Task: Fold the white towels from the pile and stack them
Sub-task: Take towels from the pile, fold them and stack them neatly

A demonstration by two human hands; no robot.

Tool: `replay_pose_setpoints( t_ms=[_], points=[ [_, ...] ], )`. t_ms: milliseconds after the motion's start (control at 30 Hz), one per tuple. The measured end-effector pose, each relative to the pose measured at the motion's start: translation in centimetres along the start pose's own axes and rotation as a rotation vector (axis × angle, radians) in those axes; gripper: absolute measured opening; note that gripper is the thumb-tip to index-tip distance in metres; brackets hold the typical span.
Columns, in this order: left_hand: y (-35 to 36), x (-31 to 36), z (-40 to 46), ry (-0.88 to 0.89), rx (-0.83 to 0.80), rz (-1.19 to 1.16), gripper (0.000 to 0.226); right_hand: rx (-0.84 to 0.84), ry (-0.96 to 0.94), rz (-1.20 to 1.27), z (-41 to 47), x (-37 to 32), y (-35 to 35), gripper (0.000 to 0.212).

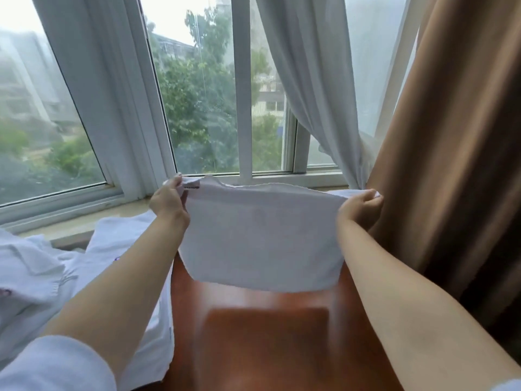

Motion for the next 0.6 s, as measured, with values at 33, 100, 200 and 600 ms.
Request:
replay_pose_setpoints(
  t_ms=[33, 100, 200, 600],
  points=[
    [-0.2, -0.4, 0.2, -0.039, 0.018, 0.069, 0.014, 0.015, 0.005, -0.021, 0.2, 0.0, -0.1, 0.036],
    [-1.9, -1.7, 0.9, -0.178, 0.094, 0.281, 0.02, 0.038, 0.044, -0.093, 0.6, 0.9, -0.2, 0.036],
    [-4.7, -3.9, 2.2, -0.366, 0.147, 0.44, 0.024, -0.046, 0.155, -0.164, 0.7, 3.5, 0.4, 0.038],
    [2.9, 0.1, 4.3, 0.095, 0.02, 0.136, 0.017, -0.32, 0.023, -0.106, -0.6, -2.1, 7.6, 0.038]
  ],
)
Point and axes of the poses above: each hand's wrist, its own z-axis towards the middle knuckle, its own y-axis out of the palm, x = y × z, the point moved 3 cm from there along z, towards the middle knuckle, and after that the axes turned 4 degrees about -z, right-handed, at the moved point
